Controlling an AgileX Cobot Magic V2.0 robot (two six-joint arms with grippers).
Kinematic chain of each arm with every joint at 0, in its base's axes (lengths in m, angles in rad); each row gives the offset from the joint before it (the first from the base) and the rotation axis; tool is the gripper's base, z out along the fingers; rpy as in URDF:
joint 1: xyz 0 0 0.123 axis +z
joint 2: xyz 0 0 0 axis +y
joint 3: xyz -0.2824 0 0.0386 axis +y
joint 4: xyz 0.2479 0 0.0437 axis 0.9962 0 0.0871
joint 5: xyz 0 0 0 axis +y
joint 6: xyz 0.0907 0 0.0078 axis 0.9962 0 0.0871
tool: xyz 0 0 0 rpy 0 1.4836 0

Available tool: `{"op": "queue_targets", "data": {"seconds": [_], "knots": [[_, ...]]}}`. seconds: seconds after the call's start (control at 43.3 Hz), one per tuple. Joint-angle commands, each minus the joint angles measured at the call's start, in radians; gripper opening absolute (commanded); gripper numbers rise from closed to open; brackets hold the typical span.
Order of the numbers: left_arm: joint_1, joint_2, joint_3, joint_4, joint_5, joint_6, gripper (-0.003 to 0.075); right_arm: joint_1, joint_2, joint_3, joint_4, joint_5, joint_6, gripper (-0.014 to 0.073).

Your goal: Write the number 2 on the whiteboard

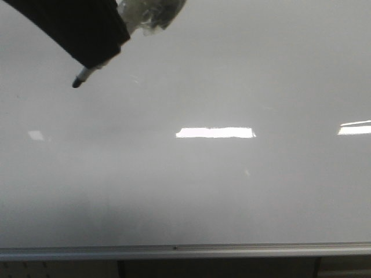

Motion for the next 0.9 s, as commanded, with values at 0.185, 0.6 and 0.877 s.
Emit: {"op": "queue_targets", "data": {"seconds": [0.185,0.6,0.877], "knots": [[0.203,-0.179,-0.020,-0.018,-0.050,-0.145,0.0494,-0.010,-0.060,-0.028,-0.261,0.042,0.278,0.0035],[0.490,-0.471,0.203,-0.031,-0.201,-0.297,0.0494,-0.339,-0.324,0.236,-0.261,-0.266,0.460,0.0035],[0.509,-0.499,0.254,-0.033,-0.229,-0.301,0.0494,-0.450,-0.523,0.506,-0.161,-0.628,0.467,0.0035]]}}
